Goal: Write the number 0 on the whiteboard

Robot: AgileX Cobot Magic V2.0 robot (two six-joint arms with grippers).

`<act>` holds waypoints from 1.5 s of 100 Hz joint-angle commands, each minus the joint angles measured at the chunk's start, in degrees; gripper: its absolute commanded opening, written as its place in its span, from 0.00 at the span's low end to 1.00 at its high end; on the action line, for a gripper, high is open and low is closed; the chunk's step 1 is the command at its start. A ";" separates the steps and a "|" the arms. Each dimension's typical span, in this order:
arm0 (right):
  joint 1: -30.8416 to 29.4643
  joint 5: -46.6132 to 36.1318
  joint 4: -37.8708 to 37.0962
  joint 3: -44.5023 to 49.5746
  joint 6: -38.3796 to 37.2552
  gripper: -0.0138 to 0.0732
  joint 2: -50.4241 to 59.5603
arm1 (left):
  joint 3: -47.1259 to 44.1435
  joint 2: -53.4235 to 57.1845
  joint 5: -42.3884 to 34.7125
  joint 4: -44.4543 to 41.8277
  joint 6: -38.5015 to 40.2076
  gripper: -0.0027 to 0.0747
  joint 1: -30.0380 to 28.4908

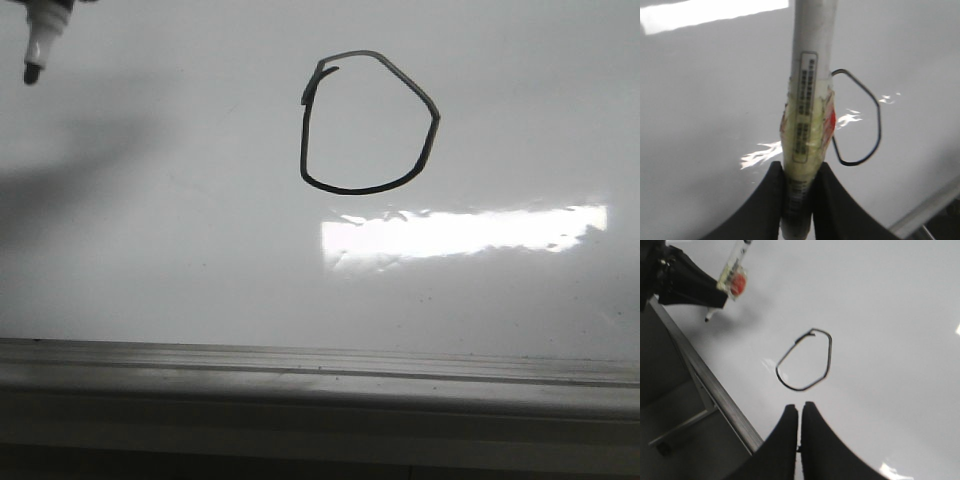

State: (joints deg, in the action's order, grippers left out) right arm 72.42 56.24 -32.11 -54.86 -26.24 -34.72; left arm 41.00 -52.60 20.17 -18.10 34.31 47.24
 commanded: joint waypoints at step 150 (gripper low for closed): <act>-0.31 -9.23 -9.76 11.56 -11.28 0.11 4.50 | 1.10 -6.23 -7.21 1.14 1.60 0.59 -6.18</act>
State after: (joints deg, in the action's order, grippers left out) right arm 72.42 51.89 -36.98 -42.07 -37.37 -30.06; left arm 40.55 -62.80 13.53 -16.32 35.37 41.17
